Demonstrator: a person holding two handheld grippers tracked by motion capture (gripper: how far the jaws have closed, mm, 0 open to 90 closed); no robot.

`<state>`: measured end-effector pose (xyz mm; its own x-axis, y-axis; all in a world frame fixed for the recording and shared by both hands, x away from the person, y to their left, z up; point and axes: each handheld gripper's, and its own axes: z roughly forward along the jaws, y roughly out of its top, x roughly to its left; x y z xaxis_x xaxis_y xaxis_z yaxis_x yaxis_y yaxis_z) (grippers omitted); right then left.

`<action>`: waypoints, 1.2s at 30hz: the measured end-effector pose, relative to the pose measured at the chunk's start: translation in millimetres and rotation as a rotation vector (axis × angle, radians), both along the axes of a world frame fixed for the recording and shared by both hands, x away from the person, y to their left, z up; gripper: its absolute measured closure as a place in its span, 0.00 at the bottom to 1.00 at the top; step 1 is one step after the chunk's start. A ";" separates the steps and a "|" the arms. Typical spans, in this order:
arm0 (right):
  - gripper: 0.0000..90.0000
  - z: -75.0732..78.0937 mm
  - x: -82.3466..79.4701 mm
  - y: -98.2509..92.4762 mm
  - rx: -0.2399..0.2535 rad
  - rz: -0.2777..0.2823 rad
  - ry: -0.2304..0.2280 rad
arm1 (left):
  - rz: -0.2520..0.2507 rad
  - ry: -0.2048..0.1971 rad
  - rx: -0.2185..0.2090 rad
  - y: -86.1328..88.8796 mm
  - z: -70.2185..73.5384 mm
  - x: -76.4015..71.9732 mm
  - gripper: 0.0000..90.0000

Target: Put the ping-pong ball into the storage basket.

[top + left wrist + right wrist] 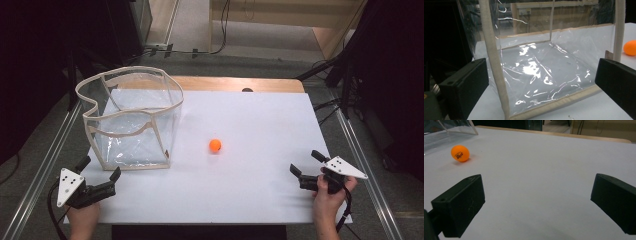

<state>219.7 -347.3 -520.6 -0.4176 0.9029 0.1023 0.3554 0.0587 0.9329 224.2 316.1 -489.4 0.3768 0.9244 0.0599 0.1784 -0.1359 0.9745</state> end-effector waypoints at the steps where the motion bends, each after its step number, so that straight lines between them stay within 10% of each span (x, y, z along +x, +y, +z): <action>1: 0.00 0.1 -0.2 0.1 0.001 0.000 0.000 | 0.000 0.000 -0.001 0.0 0.0 0.0 0.00; 36: 0.00 20.5 14.6 25.8 -0.065 0.123 0.012 | 0.004 0.000 0.007 -1.3 -0.3 -0.7 0.00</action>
<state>234.3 -321.5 -500.2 -0.5246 0.8498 0.0504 0.3527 0.1631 0.9214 223.5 314.8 -489.7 0.3731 0.9254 0.0663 0.1794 -0.1421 0.9735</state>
